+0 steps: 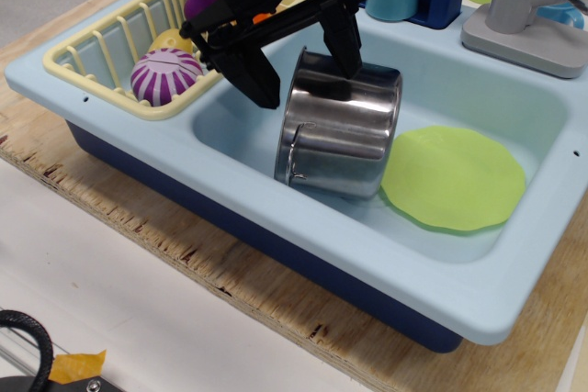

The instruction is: Flip pot upright which is in sink

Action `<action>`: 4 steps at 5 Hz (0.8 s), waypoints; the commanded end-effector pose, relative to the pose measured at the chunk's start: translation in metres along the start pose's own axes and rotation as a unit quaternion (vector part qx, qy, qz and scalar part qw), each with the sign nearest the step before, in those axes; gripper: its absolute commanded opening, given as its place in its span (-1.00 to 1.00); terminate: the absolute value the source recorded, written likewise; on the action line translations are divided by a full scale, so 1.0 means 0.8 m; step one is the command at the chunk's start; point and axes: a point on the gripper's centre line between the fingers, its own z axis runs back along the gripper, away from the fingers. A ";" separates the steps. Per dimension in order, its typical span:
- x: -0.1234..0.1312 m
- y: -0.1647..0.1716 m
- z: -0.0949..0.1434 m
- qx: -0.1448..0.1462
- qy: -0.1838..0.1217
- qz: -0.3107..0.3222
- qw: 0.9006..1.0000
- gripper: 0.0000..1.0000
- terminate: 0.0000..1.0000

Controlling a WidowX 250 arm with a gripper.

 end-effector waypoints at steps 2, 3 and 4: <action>0.005 -0.010 -0.011 -0.051 -0.023 -0.005 0.998 -1.00 -1.00; 0.002 -0.012 -0.021 -0.051 -0.016 -0.013 0.998 -1.00 -1.00; 0.002 -0.017 -0.028 -0.038 -0.011 -0.043 0.998 -1.00 -1.00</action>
